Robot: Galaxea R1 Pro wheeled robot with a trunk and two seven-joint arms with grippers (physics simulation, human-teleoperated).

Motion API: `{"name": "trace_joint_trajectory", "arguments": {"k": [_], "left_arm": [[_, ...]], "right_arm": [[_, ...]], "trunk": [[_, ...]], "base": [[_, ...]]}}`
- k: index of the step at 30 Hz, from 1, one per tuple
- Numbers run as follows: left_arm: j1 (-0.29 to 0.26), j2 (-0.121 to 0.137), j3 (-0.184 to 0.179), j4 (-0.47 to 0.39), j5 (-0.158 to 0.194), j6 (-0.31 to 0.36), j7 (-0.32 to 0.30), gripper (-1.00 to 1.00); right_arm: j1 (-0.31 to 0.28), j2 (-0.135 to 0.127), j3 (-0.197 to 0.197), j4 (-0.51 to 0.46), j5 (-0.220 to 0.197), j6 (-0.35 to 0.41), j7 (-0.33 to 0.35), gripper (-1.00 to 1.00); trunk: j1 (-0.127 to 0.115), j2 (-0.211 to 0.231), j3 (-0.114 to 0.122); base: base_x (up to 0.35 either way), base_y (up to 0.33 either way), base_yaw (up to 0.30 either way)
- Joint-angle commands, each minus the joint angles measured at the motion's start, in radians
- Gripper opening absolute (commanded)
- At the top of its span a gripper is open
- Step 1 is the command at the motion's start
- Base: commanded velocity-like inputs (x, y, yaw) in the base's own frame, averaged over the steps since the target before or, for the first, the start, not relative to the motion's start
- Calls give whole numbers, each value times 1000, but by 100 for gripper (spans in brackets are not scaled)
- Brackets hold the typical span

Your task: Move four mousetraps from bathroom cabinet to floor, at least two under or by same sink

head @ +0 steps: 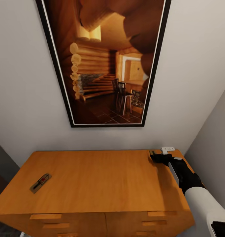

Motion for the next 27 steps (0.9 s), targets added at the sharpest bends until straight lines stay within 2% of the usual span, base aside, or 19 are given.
{"name": "trace_joint_trajectory", "arguments": {"k": [1, 27], "left_arm": [[-2, 0, -9, 3, 4, -5, 5, 100], [-1, -1, -9, 3, 4, -5, 5, 100]], "right_arm": [[-1, 0, -4, -2, 8, 5, 8, 100], [-1, 0, -2, -3, 8, 7, 8, 100]], "trunk": [[0, -2, -2], [0, -2, -2]], "base": [[-104, 0, 0], [-15, 0, 0]]}}
